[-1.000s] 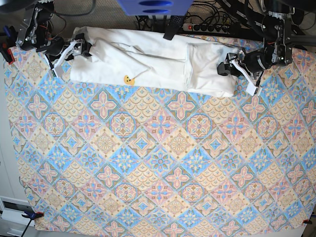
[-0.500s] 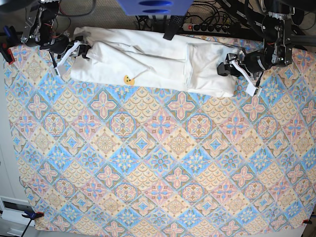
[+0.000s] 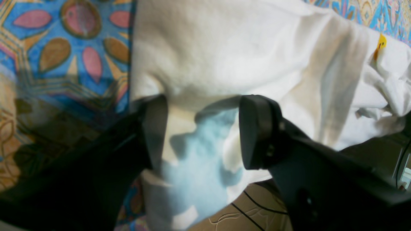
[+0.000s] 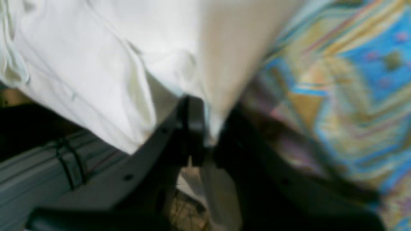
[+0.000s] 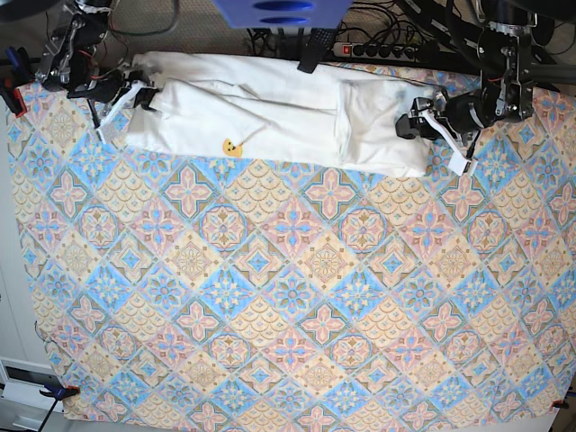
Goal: Fold the T-shirt properly
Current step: 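Regrasp the strip's end with the right gripper and hold it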
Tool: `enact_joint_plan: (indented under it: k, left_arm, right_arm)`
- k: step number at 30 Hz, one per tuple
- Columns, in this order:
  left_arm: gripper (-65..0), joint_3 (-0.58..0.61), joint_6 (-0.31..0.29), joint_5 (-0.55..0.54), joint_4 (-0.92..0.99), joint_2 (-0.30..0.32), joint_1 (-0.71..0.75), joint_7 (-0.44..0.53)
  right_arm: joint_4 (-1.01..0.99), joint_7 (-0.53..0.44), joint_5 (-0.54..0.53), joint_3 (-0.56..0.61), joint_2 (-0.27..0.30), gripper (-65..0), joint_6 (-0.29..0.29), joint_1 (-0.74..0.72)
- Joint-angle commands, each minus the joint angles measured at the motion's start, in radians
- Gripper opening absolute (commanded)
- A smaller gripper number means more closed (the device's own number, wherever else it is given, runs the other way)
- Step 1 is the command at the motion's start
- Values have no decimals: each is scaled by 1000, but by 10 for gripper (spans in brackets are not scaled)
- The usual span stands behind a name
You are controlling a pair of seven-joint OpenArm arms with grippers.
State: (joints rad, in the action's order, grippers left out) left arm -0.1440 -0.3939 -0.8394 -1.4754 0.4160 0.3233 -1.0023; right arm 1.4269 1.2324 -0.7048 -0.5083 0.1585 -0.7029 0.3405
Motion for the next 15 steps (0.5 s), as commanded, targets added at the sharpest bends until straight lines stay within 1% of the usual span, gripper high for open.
enact_joint_plan:
  k: [1, 3, 8, 10, 13, 15]
  left_arm:
    - [-309, -9, 3, 2, -24, 14, -6, 12]
    - [-309, -18, 3, 2, -61, 10, -2, 12]
    - [-301, -35, 3, 2, -159, 5, 0, 12]
    - [-301, -35, 3, 2, -187, -13, -5, 9]
    - [-301, -35, 2, -1, -229, -21, -3, 9]
    - [-302, -36, 2, -31, -245, -21, 1, 9]
  right_arm:
    - [15, 0, 4, -28, 22, -645, 5, -14]
    - [13, 4, 4, -49, 22, -646, 5, -36]
    - [8, 5, 7, -49, 26, -646, 5, -103]
    - [2, 5, 10, -49, 26, -646, 5, -128]
    - [2, 5, 12, -46, 26, -647, 5, -160]
    - [2, 5, 33, -49, 33, -647, 5, -183]
